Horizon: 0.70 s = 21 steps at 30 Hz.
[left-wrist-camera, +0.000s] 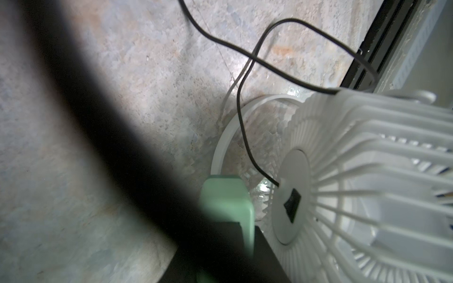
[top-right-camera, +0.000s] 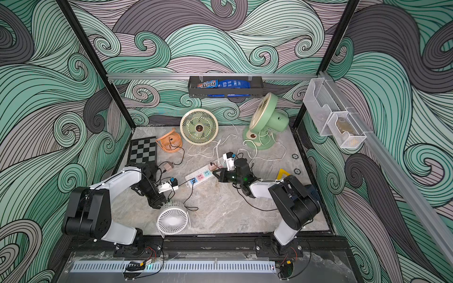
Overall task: Unplug the desk fan from the power strip
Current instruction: Place the plug at the center of the board.
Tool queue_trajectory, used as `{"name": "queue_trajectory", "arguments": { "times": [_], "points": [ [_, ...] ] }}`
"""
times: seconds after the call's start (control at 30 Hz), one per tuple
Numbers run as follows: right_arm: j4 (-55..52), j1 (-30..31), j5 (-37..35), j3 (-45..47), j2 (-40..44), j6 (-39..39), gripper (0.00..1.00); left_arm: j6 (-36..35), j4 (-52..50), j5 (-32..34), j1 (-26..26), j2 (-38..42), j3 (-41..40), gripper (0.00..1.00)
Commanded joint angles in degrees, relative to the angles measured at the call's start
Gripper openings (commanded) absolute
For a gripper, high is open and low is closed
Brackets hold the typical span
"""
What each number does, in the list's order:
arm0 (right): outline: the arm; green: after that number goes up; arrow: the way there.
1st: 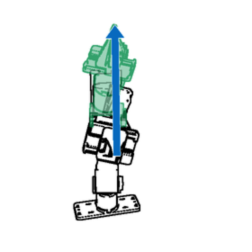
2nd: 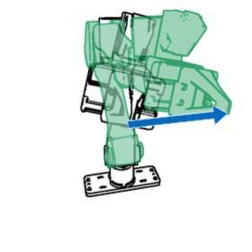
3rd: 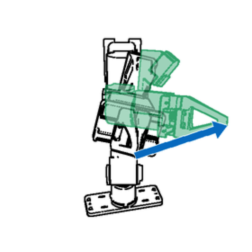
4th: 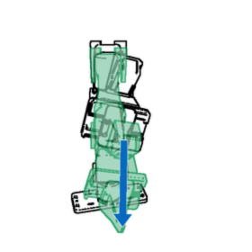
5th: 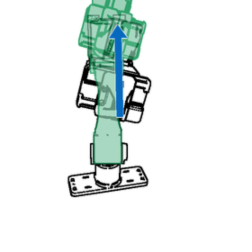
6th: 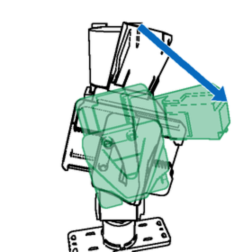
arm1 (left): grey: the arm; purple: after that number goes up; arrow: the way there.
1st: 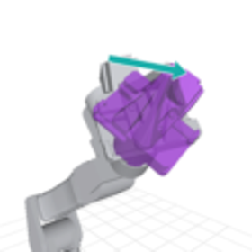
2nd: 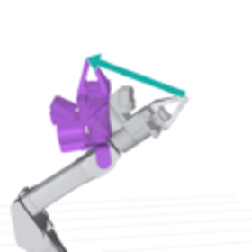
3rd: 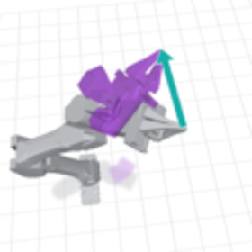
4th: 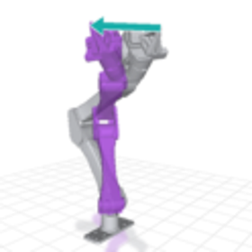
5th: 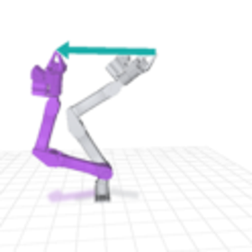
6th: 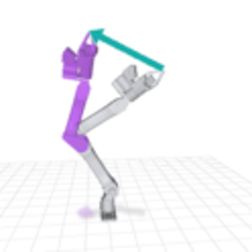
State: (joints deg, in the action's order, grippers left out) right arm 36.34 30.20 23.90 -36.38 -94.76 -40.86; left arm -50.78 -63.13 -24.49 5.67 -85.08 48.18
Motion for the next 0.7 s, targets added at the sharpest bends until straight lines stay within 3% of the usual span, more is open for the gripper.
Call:
{"name": "queue_trajectory", "arguments": {
  "times": [0.0,0.2,0.33,0.5,0.67],
  "points": [
    [1.5,0.0,-2.8,-0.5,-0.3,0.2,0.04,-0.3,-0.7,0.1,-1.1,0.7,1.1,0.42],
    [3.3,-0.1,-4.6,-1.2,-2.6,-1.5,0.03,0.8,-5.4,-1.3,-1.4,2.3,9.9,0.5],
    [2.1,-0.1,-5.5,-3.8,-4.9,-1.6,0.03,5.0,-6.3,-5.7,-1.3,0.3,19.5,0.52],
    [-0.1,-0.3,-8.4,-5.0,-5.6,-2.0,0.03,16.0,1.7,-8.0,1.0,-3.3,25.8,0.52],
    [0.4,-0.2,-8.5,-3.9,-6.1,-2.9,0.03,22.1,10.4,-2.1,7.4,-5.9,26.9,0.51]
  ]
}}
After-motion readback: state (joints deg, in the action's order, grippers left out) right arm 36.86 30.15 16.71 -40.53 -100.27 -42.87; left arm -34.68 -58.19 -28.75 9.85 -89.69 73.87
